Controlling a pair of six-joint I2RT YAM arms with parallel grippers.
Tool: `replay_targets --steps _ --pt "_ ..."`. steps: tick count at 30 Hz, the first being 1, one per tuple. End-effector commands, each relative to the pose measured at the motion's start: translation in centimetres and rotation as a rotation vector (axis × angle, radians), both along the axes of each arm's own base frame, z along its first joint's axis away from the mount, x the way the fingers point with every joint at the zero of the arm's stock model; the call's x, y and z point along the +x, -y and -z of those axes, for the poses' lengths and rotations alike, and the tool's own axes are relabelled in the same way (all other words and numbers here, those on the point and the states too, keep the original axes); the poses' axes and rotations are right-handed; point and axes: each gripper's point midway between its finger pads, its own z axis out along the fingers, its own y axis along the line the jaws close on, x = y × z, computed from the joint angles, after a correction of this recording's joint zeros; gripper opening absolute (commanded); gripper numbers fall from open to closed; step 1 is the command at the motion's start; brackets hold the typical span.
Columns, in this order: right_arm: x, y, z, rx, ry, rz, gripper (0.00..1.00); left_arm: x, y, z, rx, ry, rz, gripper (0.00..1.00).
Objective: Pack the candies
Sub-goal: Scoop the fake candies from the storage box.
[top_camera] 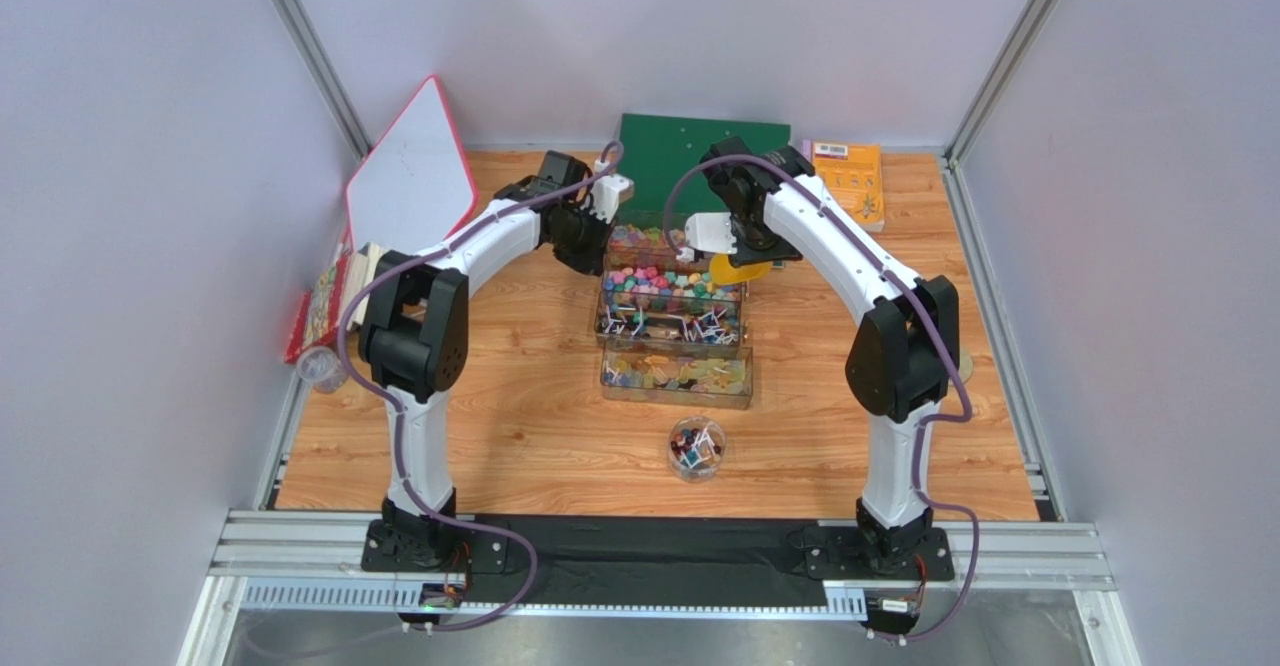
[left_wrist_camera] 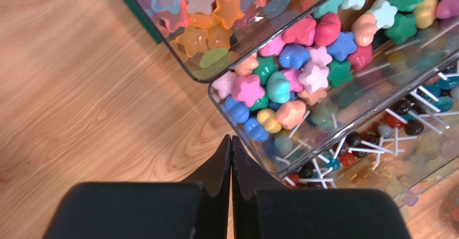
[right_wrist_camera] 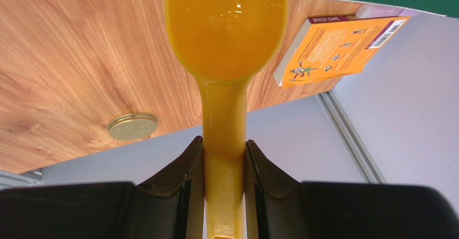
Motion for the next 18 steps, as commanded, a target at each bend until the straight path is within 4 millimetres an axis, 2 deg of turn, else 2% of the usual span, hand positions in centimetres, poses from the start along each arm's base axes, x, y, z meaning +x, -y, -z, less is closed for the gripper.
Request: replay_targets --steps 1,7,13,18 --pt "-5.7 5.1 -1.6 -0.289 -0.263 -0.049 0.0 -0.7 2.2 0.5 -0.108 -0.036 0.021 0.0" --pt "-4.6 5.8 -1.9 -0.383 -0.259 -0.084 0.0 -3.0 5.3 1.4 -0.143 -0.068 0.105 0.0" --pt "-2.7 5.9 -2.9 -0.474 -0.24 -0.138 0.0 -4.4 7.8 1.1 -0.197 -0.059 0.138 0.0" --pt "-2.4 6.4 -2.8 -0.558 -0.252 -0.155 0.0 -4.9 8.1 1.0 -0.207 -0.073 0.119 0.0"
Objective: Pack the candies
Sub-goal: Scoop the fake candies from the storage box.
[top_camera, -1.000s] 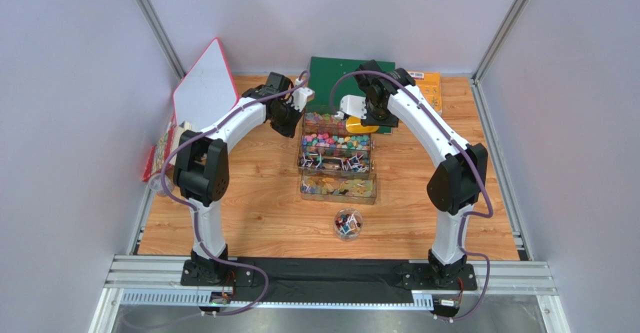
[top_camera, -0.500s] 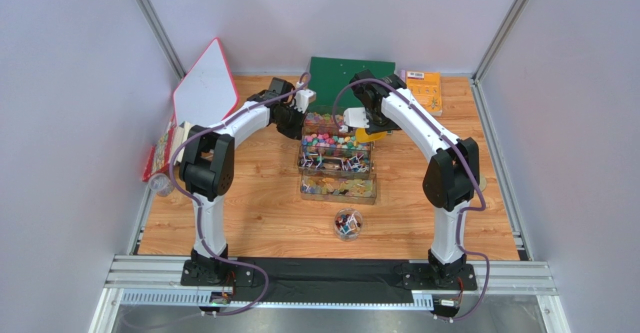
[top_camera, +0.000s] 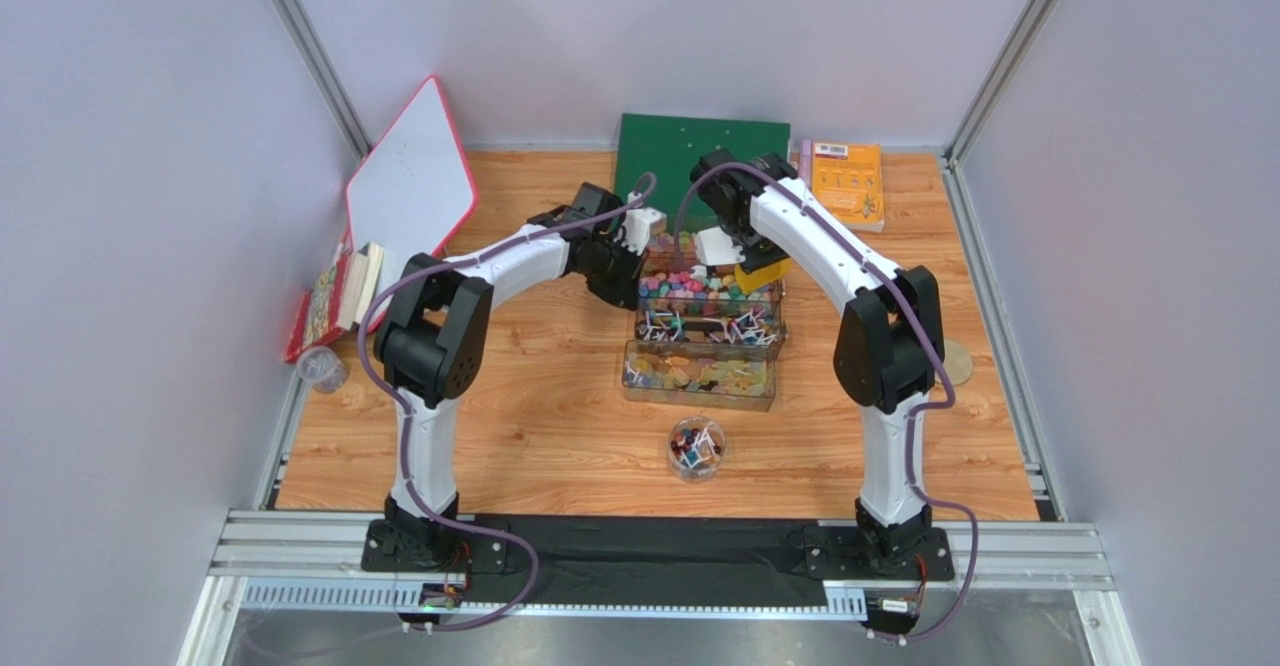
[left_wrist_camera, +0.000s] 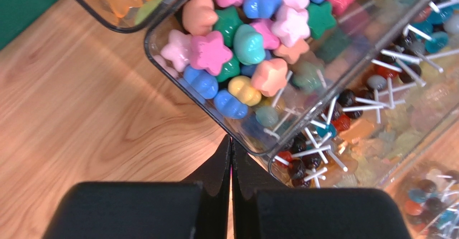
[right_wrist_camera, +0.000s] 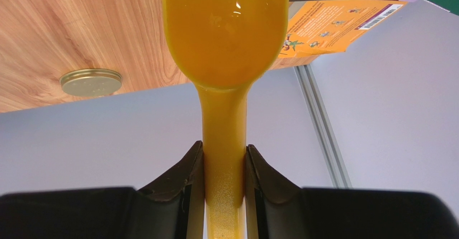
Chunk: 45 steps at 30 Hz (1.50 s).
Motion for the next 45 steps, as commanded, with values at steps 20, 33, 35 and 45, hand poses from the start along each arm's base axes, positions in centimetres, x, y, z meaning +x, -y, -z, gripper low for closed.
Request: replay_targets --steps 20,33,35,45 --pt "-3.0 0.9 2.9 -0.392 -0.241 -0.004 0.0 1.0 -4.8 -6.2 -0.06 0.123 -0.172 0.0" --pt "-1.2 -4.3 5.5 -0.276 -0.167 0.017 0.0 -1.3 -6.8 -6.5 -0.062 0.119 -0.196 0.0" --pt "-1.4 -4.9 5.8 -0.237 -0.167 0.028 0.0 -1.6 -6.9 -6.2 -0.059 0.113 -0.197 0.0" --pt "-5.0 -6.0 8.6 -0.082 -0.304 0.1 0.0 -1.9 -7.2 -6.6 -0.051 0.124 -0.198 0.0"
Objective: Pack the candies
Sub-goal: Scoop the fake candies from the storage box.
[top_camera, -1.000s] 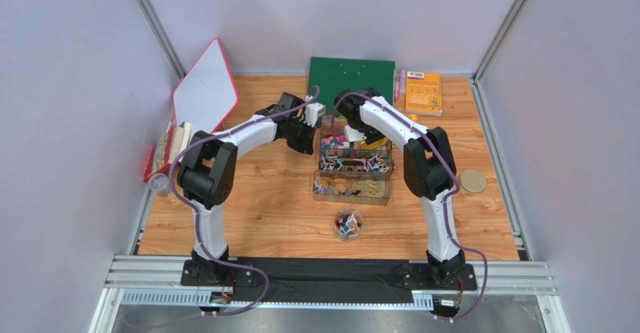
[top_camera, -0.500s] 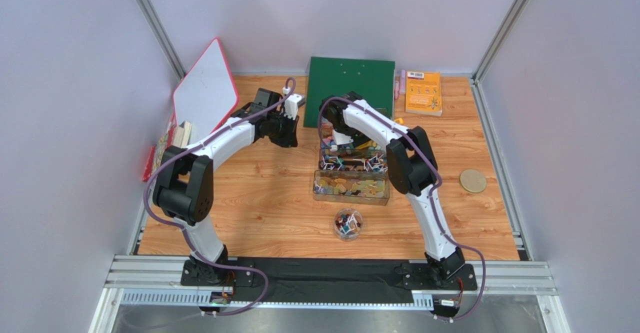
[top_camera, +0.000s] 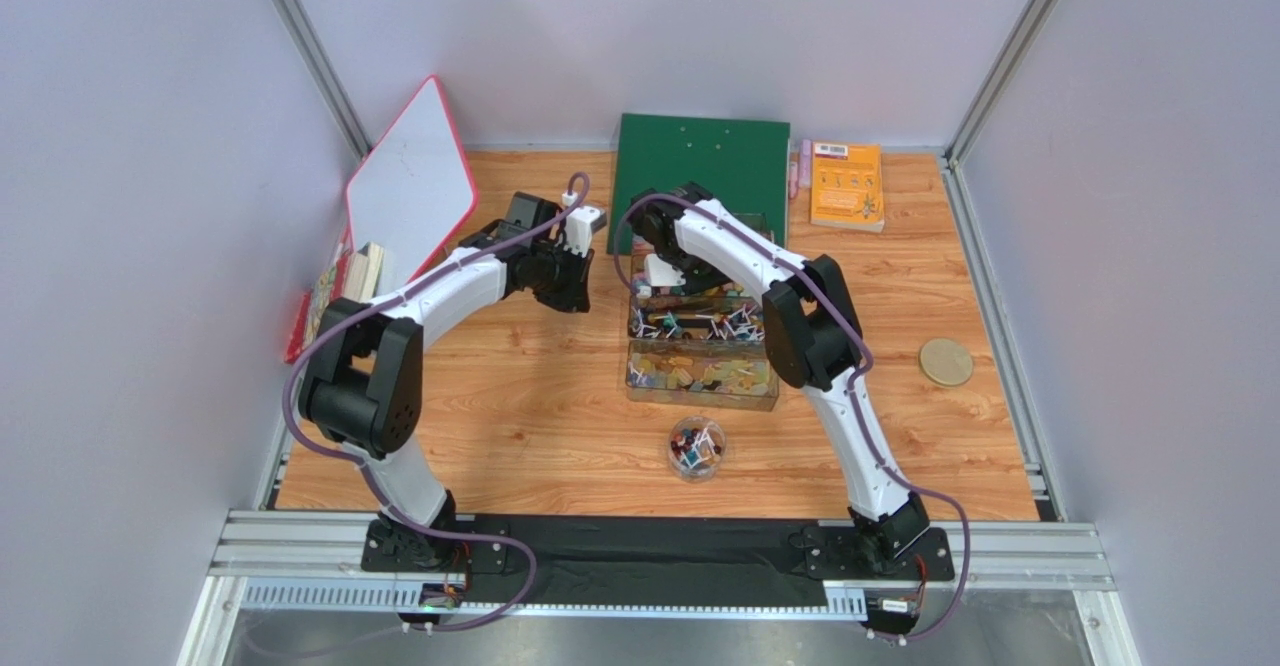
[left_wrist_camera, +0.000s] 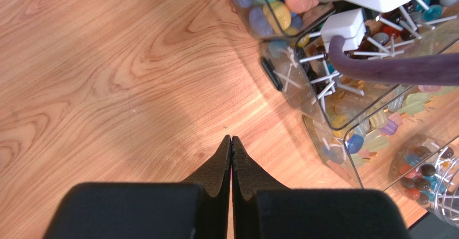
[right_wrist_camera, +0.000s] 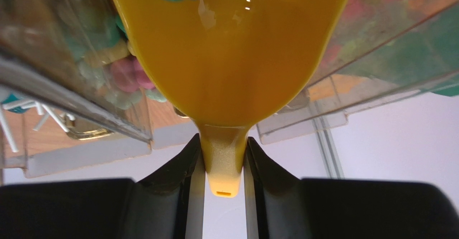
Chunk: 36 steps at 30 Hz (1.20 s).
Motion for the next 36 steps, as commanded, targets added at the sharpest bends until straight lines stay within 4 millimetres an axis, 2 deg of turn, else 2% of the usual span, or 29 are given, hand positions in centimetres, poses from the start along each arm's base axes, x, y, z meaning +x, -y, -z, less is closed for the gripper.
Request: replay_targets --steps 1,5,10,13,23,29,32,34,35,36 --pt "-6.5 1.8 -0.1 -0.039 -0.297 0.047 0.0 0.8 0.1 -2.9 -0.028 0.079 -0.008 0.0" --pt "-8.0 1.2 1.0 0.039 -0.374 0.073 0.0 0.7 -0.1 -3.3 -0.017 0.075 -0.007 0.0" --pt "-8.7 0.6 2.1 0.151 -0.45 0.106 0.0 0.9 -0.4 -3.2 0.001 0.074 -0.018 0.0" --pt "-8.8 0.6 2.0 0.204 -0.486 0.094 0.0 0.9 -0.5 -3.0 0.011 0.061 -0.021 0.0" --pt "-9.4 -1.8 1.2 0.467 -0.61 -0.026 0.0 1.3 -1.1 -2.4 0.075 0.046 0.006 0.0" --pt "-9.9 -2.1 0.9 0.566 -0.635 0.02 0.0 1.5 -1.5 -2.2 0.112 0.031 0.015 0.0" --pt "-10.5 -1.1 1.3 0.558 -0.648 0.084 0.0 1.7 -1.6 -2.3 0.125 0.042 0.02 0.0" --pt "-11.1 -0.9 1.4 0.56 -0.664 0.099 0.03 2.0 -1.8 -2.3 0.134 0.046 0.021 0.0" --pt "-11.3 -0.9 1.4 0.569 -0.667 0.112 0.11 2.1 -1.7 -2.3 0.136 0.045 0.022 0.0" --pt "-11.3 -1.0 1.5 0.574 -0.668 0.12 0.14 2.1 -1.8 -2.0 0.142 0.04 0.023 0.0"
